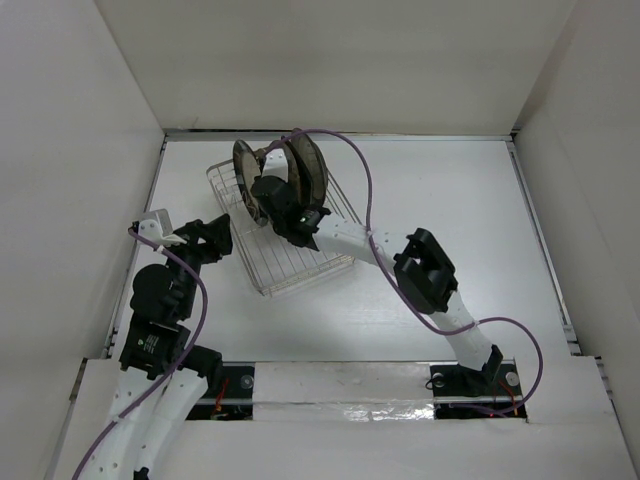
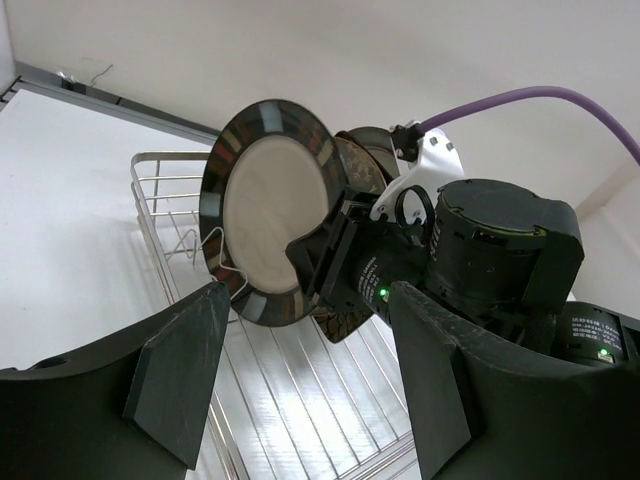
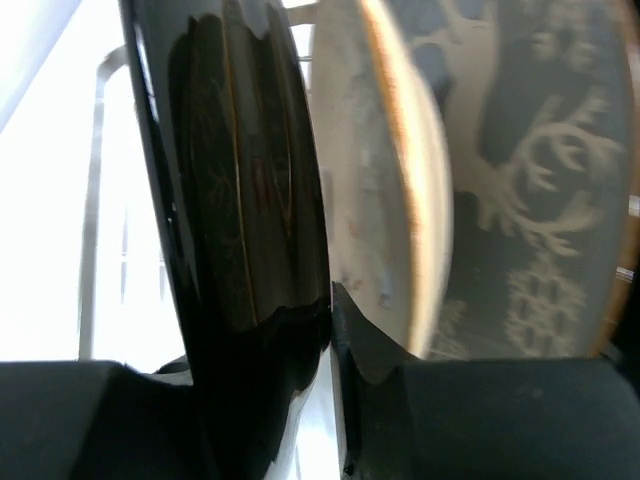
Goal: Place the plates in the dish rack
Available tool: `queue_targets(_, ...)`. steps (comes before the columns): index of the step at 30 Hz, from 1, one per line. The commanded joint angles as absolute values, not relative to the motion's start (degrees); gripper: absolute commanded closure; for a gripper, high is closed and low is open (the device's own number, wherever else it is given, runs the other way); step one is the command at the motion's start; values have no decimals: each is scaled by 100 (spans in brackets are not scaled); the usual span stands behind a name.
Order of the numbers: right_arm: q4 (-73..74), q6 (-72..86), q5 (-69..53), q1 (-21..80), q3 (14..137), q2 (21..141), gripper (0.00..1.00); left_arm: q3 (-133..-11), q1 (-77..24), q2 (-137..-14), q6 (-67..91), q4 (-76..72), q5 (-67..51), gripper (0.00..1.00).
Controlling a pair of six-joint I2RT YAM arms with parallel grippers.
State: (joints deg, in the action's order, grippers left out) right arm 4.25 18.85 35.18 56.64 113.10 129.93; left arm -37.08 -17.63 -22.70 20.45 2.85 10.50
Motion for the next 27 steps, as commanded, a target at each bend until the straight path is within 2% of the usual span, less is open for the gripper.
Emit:
queue_targets(1, -351, 1864, 3428, 5871, 11610, 13016, 70, -3656, -1793, -2285, 2039, 35, 967, 39)
queue_targets(4, -273, 1802, 3471, 5871, 11751, 13078, 65, -3665, -1793, -2267, 2022, 35, 1081, 39)
queue_targets(6, -325, 1793, 3489, 5871, 11716, 13069, 58, -3665, -1793, -2303, 2021, 35, 1046, 39)
queue_targets(15, -536, 1793, 3437, 5924, 11338, 12718, 55, -3647, -1793, -2197, 2013, 35, 1195, 39)
queue_targets(19, -790, 1749, 3288, 5924, 10917, 12227, 40, -3656, -1793, -2285, 2004, 35, 1213, 39)
queue_targets(22, -931, 1661, 2998, 5924, 10469, 11665, 19, -3621, -1793, -2233, 1995, -156, 1239, 38)
queue_targets(23, -949, 1626, 2910, 5924, 10207, 11332, 1, -3586, -1793, -2241, 1986, -193, 1239, 38)
queue_targets(27, -1213, 1538, 2769, 5924, 9434, 10489, 0, -3577, -1793, -2311, 2004, -193, 1195, 36)
